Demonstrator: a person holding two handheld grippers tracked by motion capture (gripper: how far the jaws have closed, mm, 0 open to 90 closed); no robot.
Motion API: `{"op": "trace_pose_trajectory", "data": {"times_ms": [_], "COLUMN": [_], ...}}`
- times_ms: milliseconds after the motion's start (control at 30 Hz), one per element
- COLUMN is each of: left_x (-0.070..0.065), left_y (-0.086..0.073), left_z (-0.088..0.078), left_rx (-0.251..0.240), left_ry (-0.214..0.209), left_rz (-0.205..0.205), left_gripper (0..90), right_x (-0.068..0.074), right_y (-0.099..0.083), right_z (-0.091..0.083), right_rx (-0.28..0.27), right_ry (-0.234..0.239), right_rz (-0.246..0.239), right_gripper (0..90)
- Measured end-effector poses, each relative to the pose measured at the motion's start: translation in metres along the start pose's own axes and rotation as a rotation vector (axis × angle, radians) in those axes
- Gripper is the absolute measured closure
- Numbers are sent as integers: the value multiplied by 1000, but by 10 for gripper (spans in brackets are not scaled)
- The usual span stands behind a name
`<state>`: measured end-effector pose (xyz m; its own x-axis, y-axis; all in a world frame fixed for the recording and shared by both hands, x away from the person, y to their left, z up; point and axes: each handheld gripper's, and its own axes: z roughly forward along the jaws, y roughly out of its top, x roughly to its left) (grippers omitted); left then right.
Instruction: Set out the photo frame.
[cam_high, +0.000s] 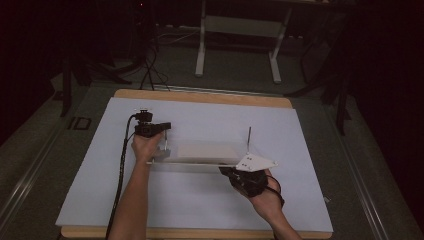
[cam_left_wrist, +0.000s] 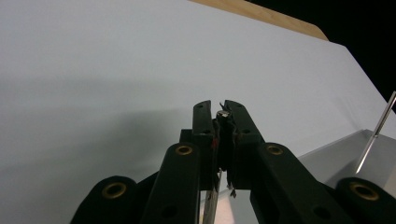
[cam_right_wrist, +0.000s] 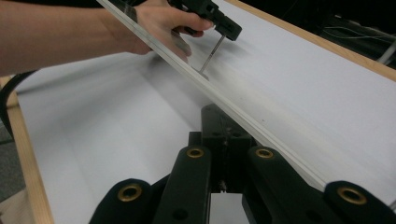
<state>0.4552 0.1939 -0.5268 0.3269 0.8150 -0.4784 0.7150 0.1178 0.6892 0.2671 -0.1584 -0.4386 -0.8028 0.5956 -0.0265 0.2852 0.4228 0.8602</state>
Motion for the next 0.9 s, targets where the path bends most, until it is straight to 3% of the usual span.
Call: {"op": "trace_pose_trajectory", "data": {"times_ms": [67, 300, 333, 500, 600, 900], "left_x": [0, 0, -2, -8, -8, -10], "left_y": [-1, -5, -6, -16, -25, -44], "left_z": [0, -2, -6, -16, -29, -69], "left_rx": [-5, 3, 7, -26, -47, -79], "left_ry": [31, 41, 58, 82, 115, 122], "left_rz": [23, 54, 80, 127, 142, 234], "left_gripper": [779, 674, 674, 608, 592, 573], "right_x": [0, 0, 0, 0, -1, -1], "right_y": [0, 0, 0, -1, -2, -1], "right_z": [0, 1, 1, 1, 1, 1], "right_rx": [-4, -14, -15, -17, -19, -23], "right_ry": [2, 9, 10, 15, 19, 26], "right_rz": [5, 18, 19, 18, 23, 33], "right_gripper": [900, 900, 900, 900, 900, 900]}}
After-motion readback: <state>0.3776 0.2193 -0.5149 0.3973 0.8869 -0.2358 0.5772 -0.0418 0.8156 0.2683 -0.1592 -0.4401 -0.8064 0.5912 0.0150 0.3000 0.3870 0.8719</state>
